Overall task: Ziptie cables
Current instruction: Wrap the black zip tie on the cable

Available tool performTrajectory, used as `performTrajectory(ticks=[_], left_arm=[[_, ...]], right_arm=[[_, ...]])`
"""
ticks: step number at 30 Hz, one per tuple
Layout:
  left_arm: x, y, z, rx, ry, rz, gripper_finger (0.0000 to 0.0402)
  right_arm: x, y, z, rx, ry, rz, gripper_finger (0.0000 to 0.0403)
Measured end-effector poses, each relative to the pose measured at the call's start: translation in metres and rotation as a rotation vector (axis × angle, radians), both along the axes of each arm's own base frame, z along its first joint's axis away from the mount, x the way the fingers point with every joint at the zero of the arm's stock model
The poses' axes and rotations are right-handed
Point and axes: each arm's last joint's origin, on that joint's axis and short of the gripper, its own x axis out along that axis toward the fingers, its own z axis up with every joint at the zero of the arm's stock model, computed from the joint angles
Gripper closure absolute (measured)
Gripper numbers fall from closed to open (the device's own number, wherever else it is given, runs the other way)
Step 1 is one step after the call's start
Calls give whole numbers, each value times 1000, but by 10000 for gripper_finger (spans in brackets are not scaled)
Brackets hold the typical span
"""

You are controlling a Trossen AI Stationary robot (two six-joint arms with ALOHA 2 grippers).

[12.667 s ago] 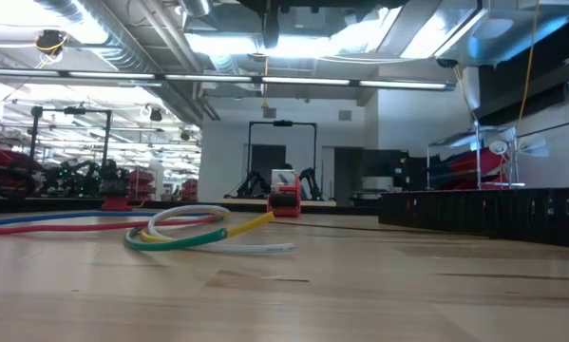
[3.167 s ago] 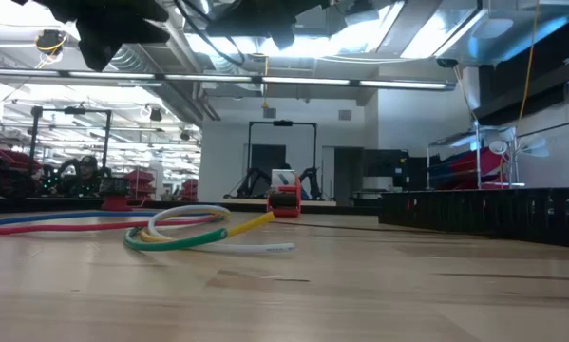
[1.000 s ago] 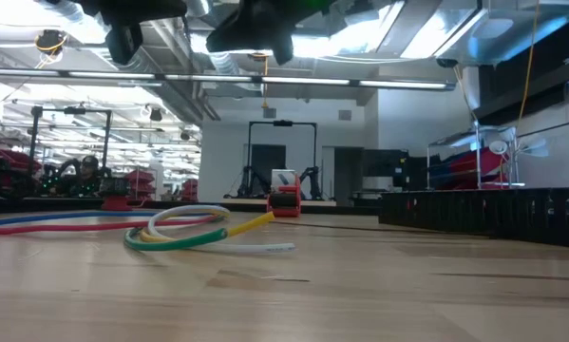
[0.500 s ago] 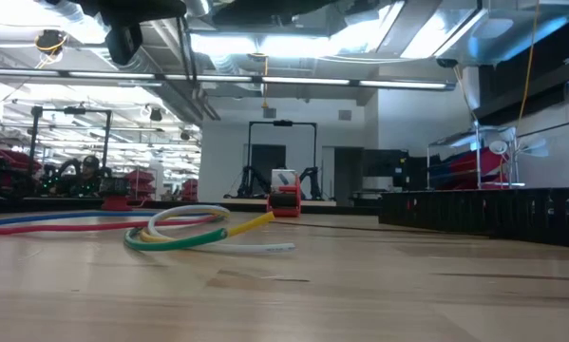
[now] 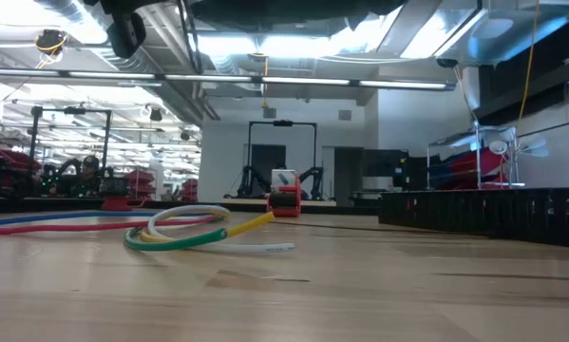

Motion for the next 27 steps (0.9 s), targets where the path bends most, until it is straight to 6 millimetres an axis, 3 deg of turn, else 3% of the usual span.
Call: performTrajectory(ticks=[19,22,27], left_arm=[[0,1,0,-11,2,10,401],[0,1,-1,-21,4,11,401],[0,1,0,-29,2,13,401]], right_arm=[[17,5,-11,-10,-91,23,280],[18,6,-7,-20,-97,27,305],[20,5,-1,-112,-100,41,392]])
